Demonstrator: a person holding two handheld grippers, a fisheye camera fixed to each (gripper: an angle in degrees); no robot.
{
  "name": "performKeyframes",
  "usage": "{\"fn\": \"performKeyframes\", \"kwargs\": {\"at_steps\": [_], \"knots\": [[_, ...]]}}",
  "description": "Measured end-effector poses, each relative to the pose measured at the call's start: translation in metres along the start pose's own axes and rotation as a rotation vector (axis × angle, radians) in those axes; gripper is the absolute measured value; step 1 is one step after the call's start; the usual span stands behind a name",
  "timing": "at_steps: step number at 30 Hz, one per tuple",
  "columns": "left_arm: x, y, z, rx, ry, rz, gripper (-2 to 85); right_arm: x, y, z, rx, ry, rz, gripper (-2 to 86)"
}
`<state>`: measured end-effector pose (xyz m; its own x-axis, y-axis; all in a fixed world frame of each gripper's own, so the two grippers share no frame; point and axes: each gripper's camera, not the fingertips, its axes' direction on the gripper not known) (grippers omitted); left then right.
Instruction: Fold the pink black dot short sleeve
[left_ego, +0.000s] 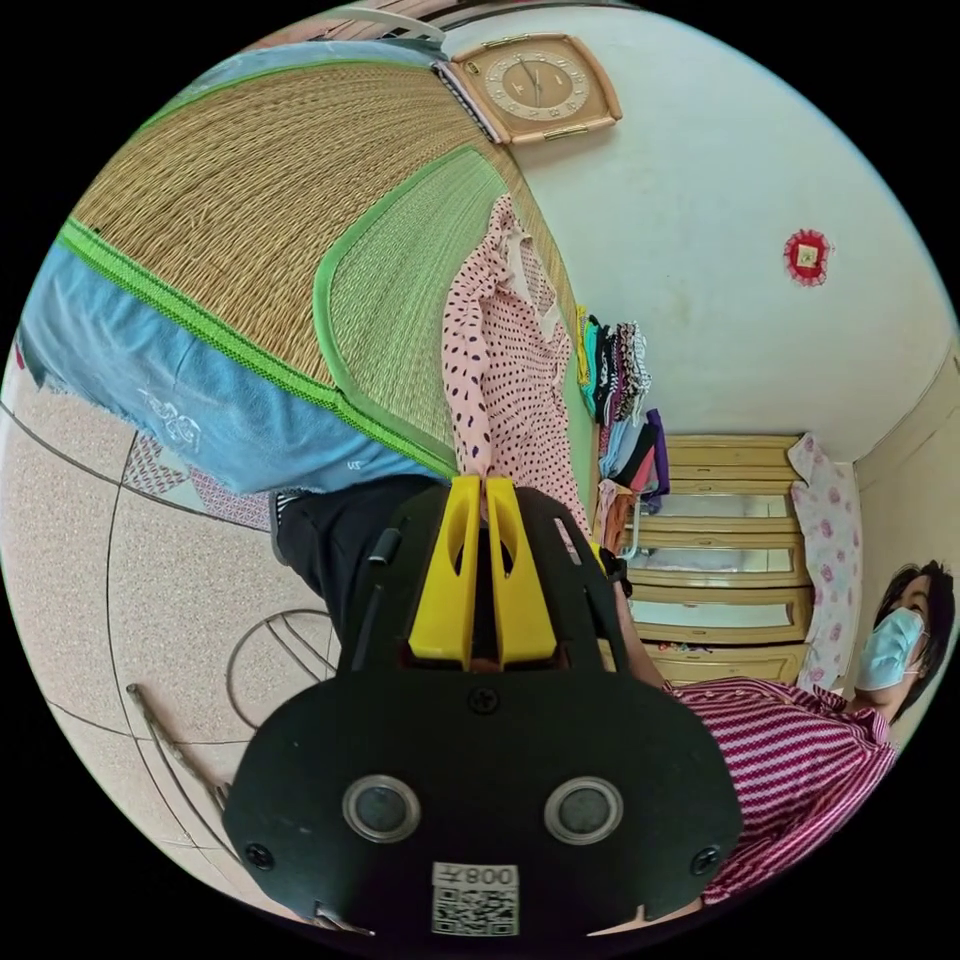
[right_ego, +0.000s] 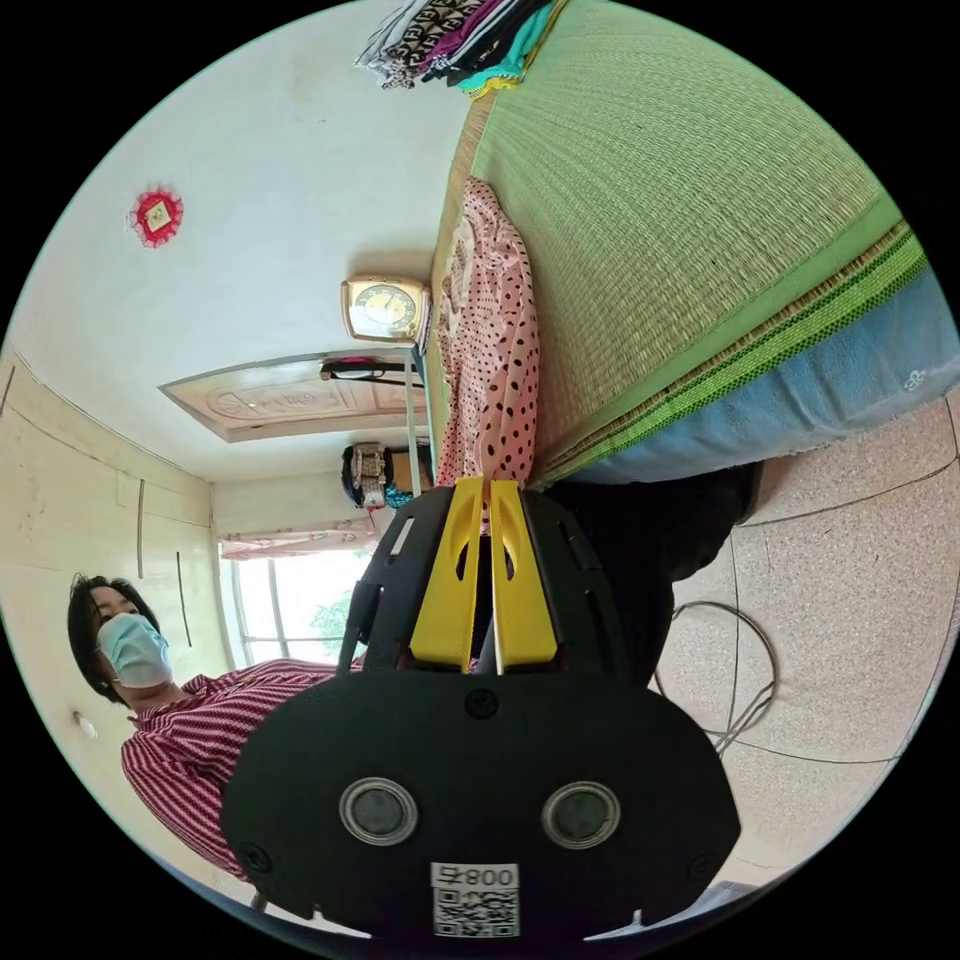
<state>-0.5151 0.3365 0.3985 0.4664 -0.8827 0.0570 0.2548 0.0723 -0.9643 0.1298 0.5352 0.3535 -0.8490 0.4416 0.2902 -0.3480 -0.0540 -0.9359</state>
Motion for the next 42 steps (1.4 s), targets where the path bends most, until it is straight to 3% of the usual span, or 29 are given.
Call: {"fn": "performKeyframes", "kwargs": {"at_steps": [20,42], "knots": [[-0.017,0.145,-0.086,0.022,0.213,0.220,0.6,-0.090,0.137,-0.023,-0.081,-0.063,-0.163,0.5],[-0.013,0.235,-0.110,-0.056,0.323,0.354,0.7,-0.108,0.208,-0.045,-0.056,-0.094,-0.199,0.6]]}}
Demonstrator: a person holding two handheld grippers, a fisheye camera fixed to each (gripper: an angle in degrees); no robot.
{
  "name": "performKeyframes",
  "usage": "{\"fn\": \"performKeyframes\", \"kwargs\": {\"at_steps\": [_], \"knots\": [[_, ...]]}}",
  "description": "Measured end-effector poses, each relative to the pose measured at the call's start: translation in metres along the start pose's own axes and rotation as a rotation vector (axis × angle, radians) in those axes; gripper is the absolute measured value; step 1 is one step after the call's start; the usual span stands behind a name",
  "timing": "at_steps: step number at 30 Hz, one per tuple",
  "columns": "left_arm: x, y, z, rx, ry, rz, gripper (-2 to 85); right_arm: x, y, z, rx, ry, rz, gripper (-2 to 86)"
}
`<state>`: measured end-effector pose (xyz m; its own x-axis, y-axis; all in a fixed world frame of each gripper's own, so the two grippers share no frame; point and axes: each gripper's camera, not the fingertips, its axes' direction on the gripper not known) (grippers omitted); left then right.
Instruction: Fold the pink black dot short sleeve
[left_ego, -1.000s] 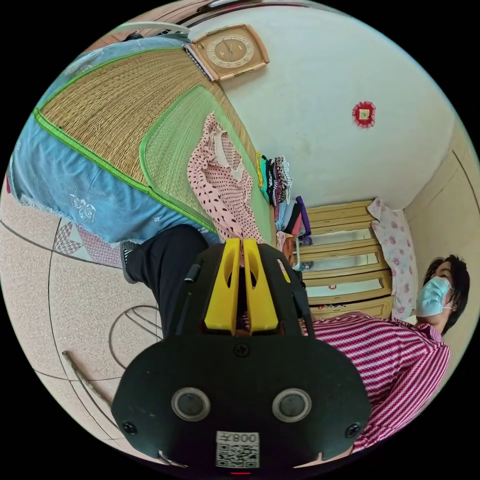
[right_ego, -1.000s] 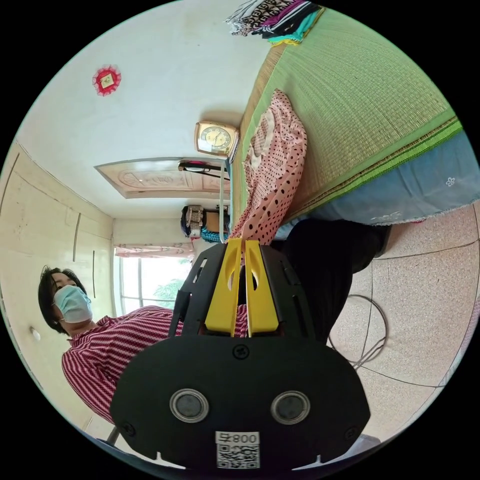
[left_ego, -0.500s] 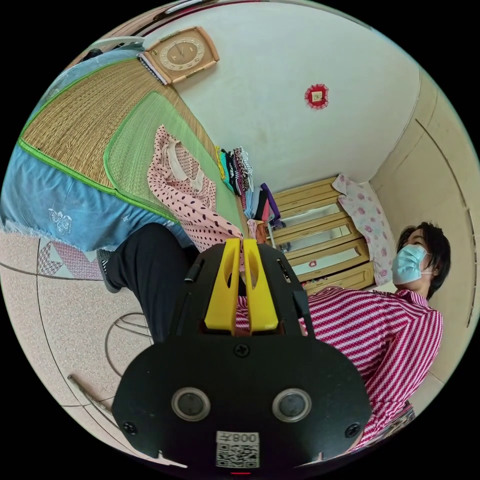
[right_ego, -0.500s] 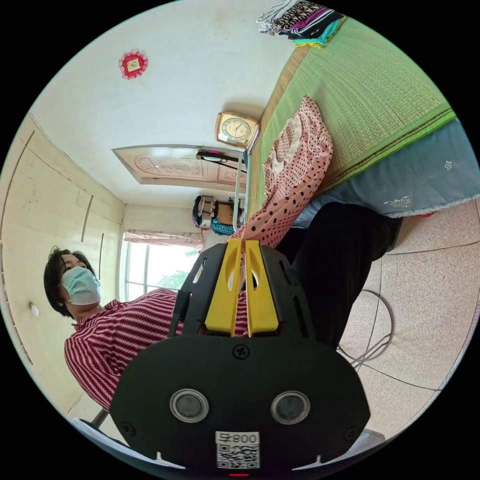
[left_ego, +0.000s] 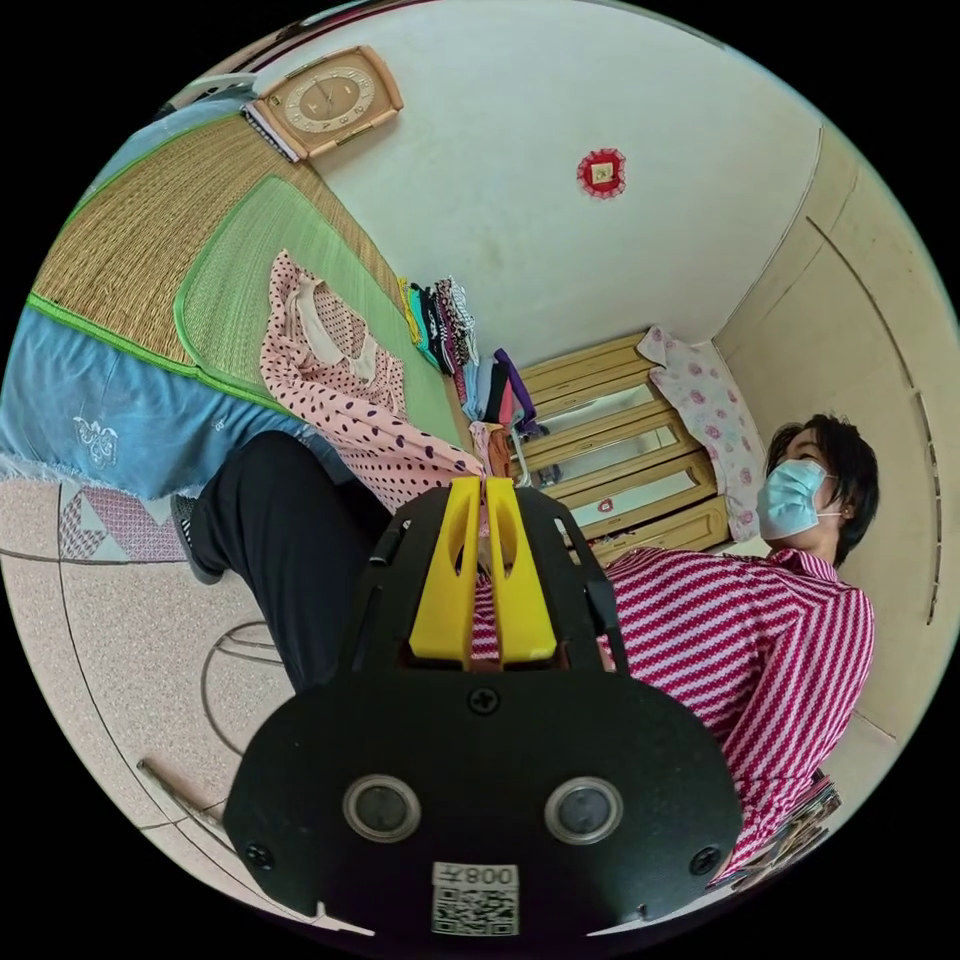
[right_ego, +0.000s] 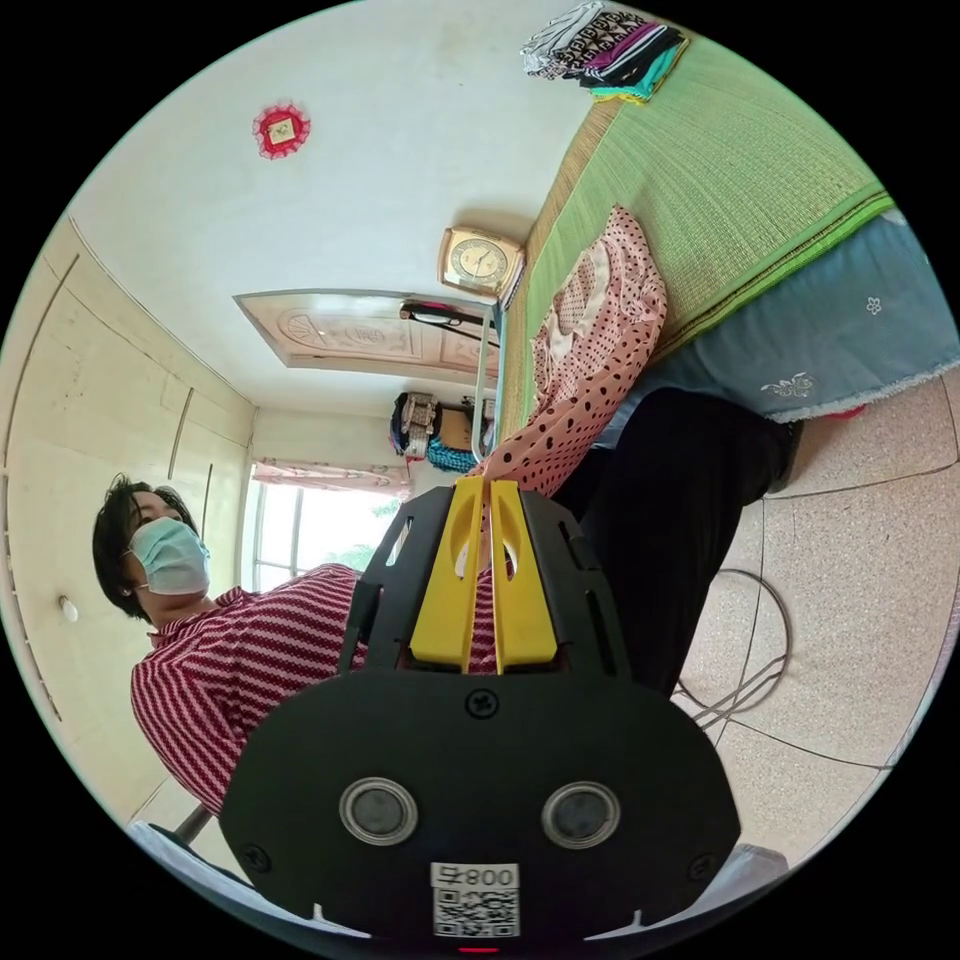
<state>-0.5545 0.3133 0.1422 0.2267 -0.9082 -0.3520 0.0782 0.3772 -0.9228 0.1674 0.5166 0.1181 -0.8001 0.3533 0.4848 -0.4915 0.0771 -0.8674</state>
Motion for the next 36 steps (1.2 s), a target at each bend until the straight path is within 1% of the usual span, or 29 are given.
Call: {"fn": "performKeyframes", "kwargs": {"at_steps": [10,15,22,28,36], "knots": [[0.018,0.005,-0.005,0.024,0.030,-0.004,0.6,0.003,0.005,0.008,-0.029,-0.017,0.020,0.7],[0.030,-0.005,-0.003,0.017,0.037,-0.010,0.6,0.011,0.006,0.016,-0.047,-0.029,0.038,0.7],[0.045,-0.025,0.006,0.014,0.057,-0.015,0.7,0.014,-0.006,0.007,-0.025,-0.022,0.038,0.7],[0.063,-0.065,0.010,0.045,0.063,-0.002,0.7,0.006,-0.042,-0.002,-0.002,-0.021,-0.014,0.7],[0.081,-0.157,0.025,0.107,0.041,0.000,0.7,0.001,-0.123,0.000,0.021,-0.010,-0.085,0.6]]}}
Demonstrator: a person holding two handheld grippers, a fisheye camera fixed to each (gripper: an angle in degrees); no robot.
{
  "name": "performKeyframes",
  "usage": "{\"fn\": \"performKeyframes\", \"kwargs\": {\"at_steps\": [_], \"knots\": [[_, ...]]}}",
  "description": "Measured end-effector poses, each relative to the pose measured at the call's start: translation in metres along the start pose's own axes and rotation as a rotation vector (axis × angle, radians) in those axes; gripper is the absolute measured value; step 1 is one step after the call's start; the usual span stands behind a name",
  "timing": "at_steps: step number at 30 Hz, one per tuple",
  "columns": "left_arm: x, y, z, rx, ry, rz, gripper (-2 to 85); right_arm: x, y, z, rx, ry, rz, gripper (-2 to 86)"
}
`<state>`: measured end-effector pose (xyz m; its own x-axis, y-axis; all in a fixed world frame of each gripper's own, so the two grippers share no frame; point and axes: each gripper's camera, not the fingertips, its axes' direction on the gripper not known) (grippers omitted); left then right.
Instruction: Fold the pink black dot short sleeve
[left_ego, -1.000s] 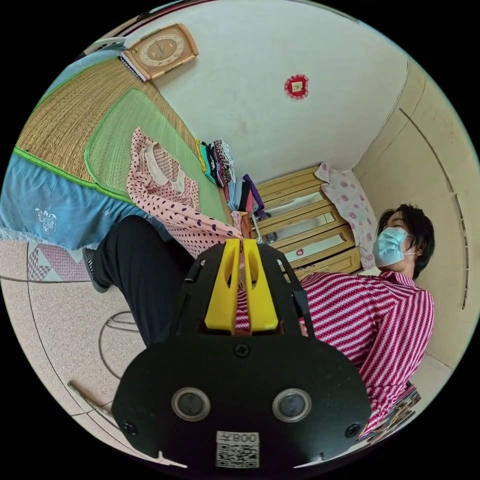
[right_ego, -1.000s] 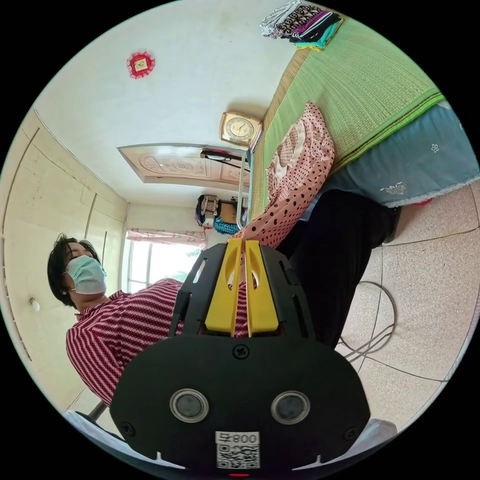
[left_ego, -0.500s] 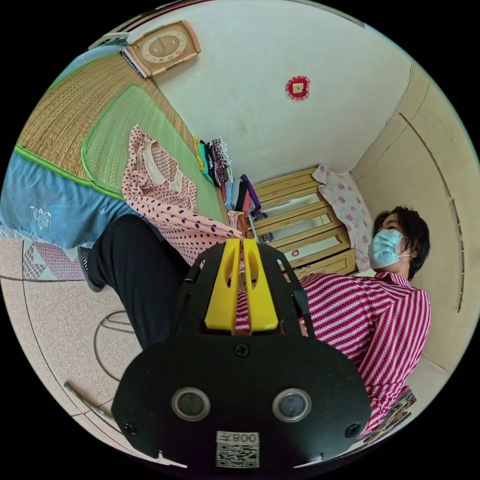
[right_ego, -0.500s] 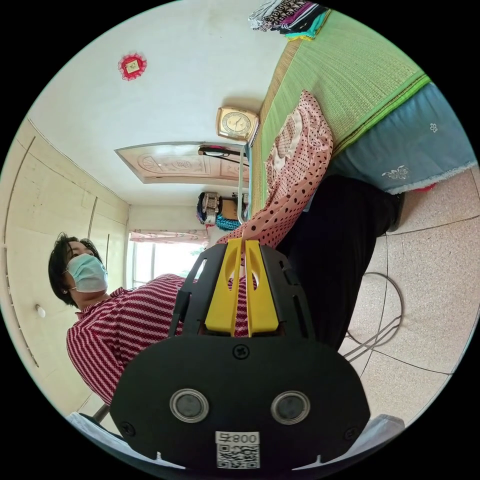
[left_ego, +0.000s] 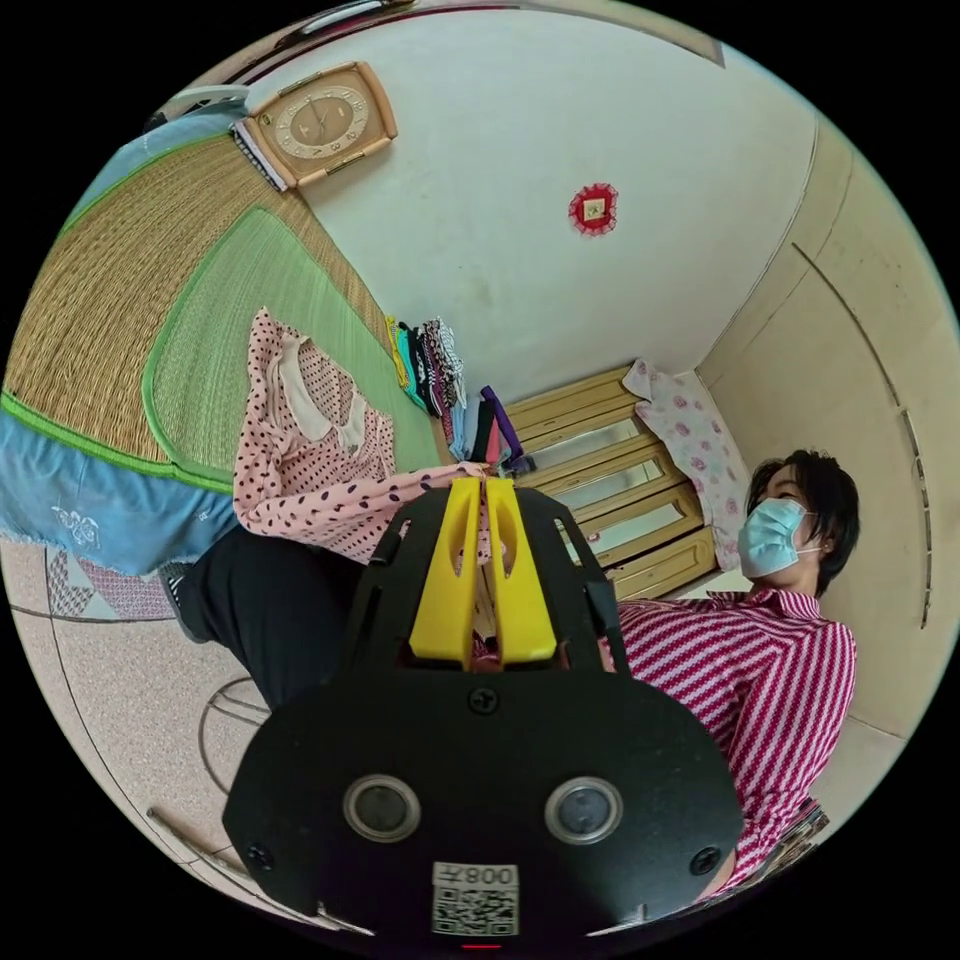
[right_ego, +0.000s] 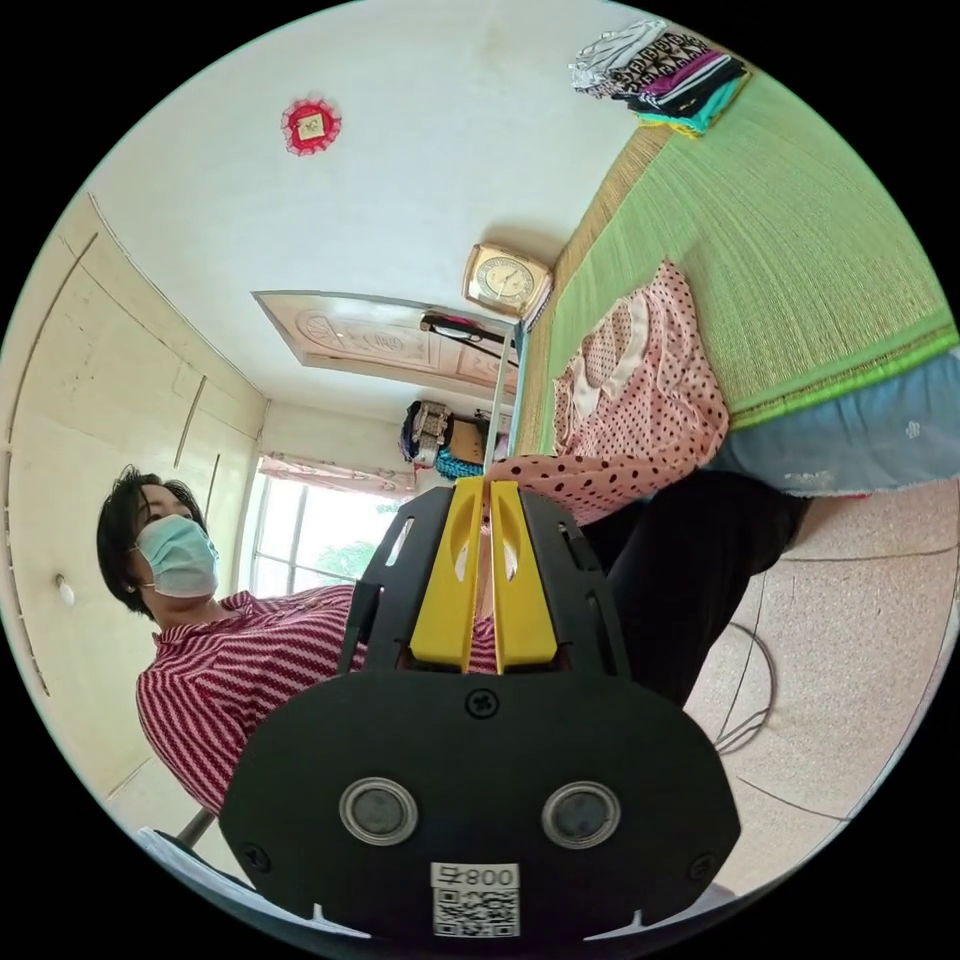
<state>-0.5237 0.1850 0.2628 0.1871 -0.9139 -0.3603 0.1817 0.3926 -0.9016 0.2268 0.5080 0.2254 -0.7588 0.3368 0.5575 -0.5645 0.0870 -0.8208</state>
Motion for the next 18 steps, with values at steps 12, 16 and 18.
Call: {"fn": "performKeyframes", "kwargs": {"at_steps": [12,16,18], "knots": [[-0.015,-0.165,0.068,0.037,-0.145,-0.100,0.7,0.059,-0.178,0.031,-0.029,0.109,0.031,0.6],[-0.026,-0.215,0.093,0.040,-0.185,-0.135,0.7,0.093,-0.243,0.044,-0.035,0.169,0.066,0.6],[-0.036,-0.246,0.110,0.032,-0.216,-0.170,0.7,0.111,-0.271,0.051,-0.041,0.189,0.088,0.6]]}}
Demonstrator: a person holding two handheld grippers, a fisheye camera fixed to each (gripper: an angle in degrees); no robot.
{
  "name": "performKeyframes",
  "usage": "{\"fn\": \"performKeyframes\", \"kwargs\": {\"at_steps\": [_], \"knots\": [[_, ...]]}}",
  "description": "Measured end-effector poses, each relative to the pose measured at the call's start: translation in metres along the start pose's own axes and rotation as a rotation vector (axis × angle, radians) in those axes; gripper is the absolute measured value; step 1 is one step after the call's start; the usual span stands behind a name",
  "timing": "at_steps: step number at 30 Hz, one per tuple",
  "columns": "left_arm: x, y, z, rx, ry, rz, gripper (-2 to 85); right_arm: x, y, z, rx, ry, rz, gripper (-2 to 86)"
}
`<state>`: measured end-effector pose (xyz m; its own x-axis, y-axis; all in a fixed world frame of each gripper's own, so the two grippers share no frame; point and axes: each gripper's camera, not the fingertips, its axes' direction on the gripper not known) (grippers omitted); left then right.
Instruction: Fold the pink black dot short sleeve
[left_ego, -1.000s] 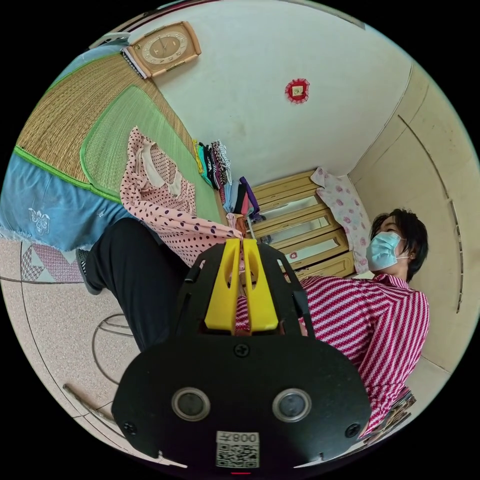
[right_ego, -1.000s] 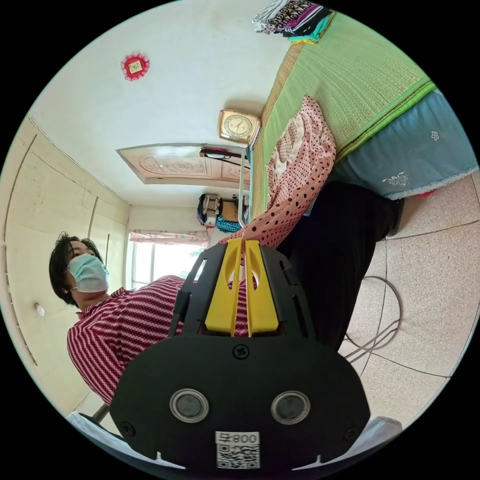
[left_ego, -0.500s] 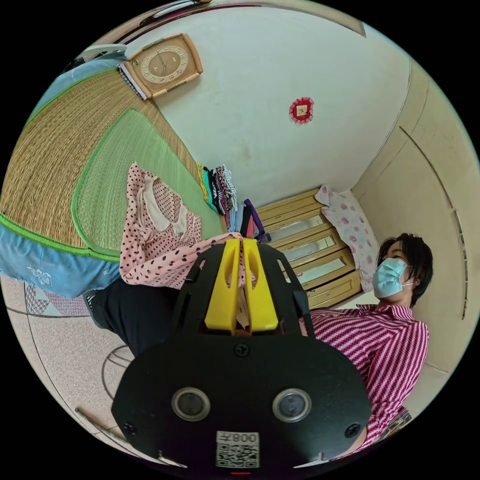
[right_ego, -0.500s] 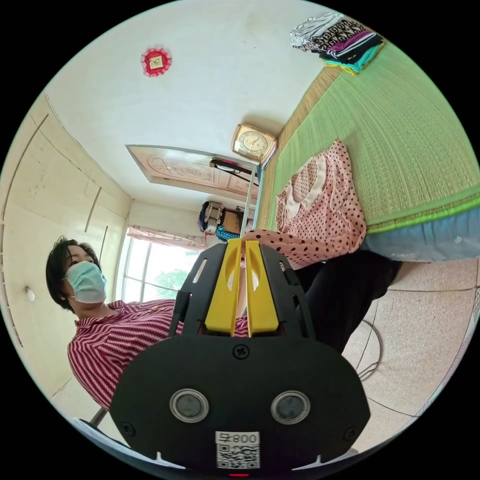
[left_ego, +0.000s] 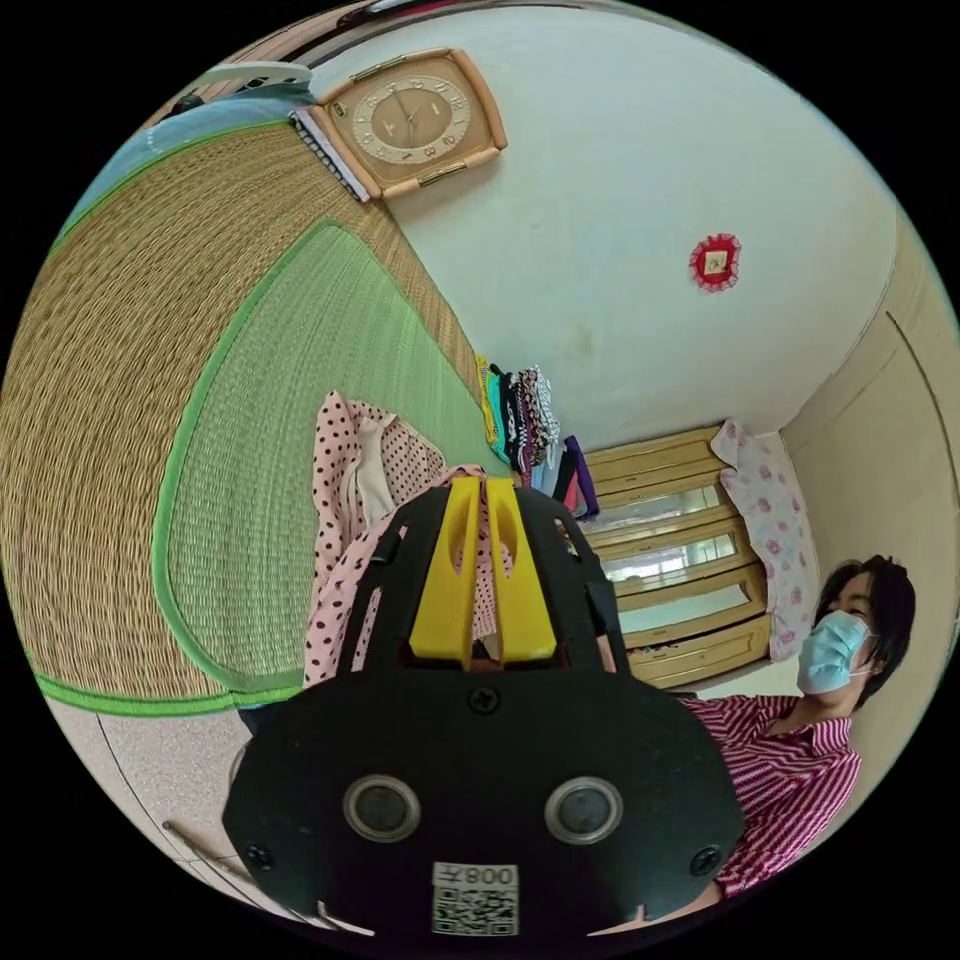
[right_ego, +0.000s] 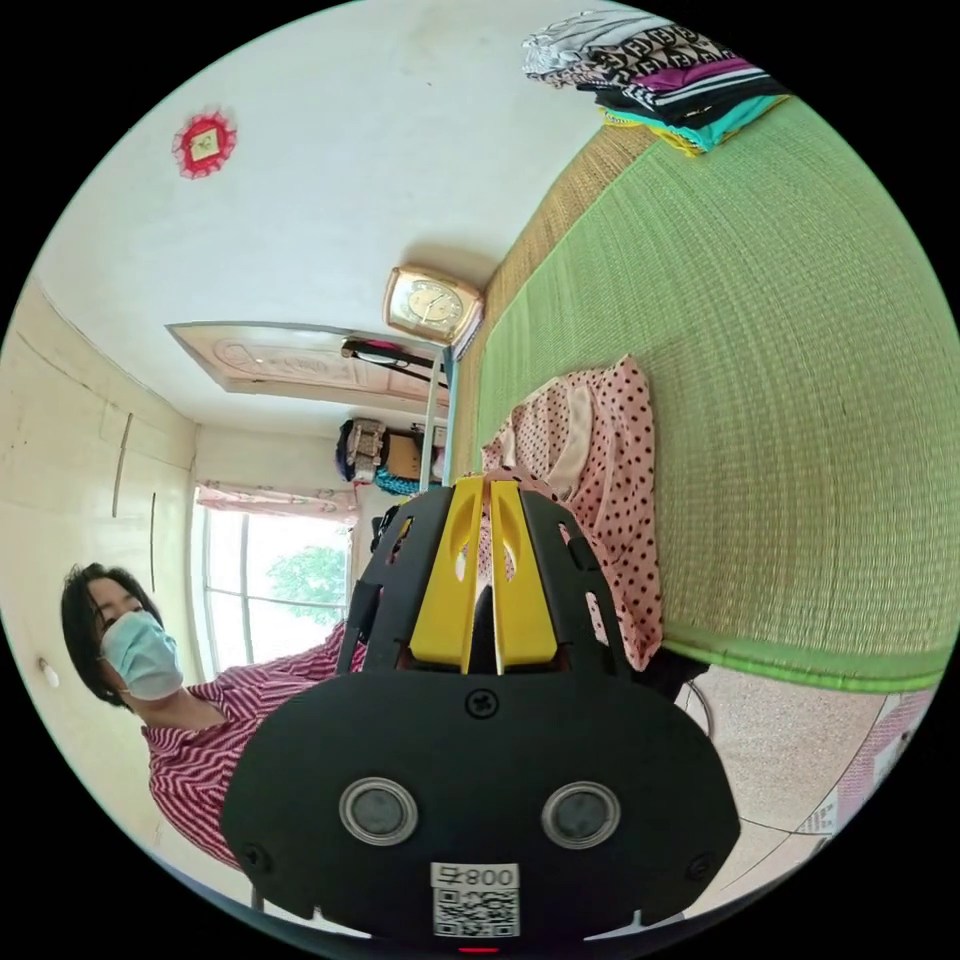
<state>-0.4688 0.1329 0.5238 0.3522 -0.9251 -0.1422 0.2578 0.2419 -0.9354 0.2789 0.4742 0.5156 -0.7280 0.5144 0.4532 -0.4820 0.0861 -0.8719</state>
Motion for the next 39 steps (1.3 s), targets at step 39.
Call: {"fn": "performKeyframes", "kwargs": {"at_steps": [39], "knots": [[0.125,-0.119,0.190,-0.088,-0.395,0.221,7.6,0.134,-0.164,0.182,-0.111,0.402,-0.174,5.4]]}}
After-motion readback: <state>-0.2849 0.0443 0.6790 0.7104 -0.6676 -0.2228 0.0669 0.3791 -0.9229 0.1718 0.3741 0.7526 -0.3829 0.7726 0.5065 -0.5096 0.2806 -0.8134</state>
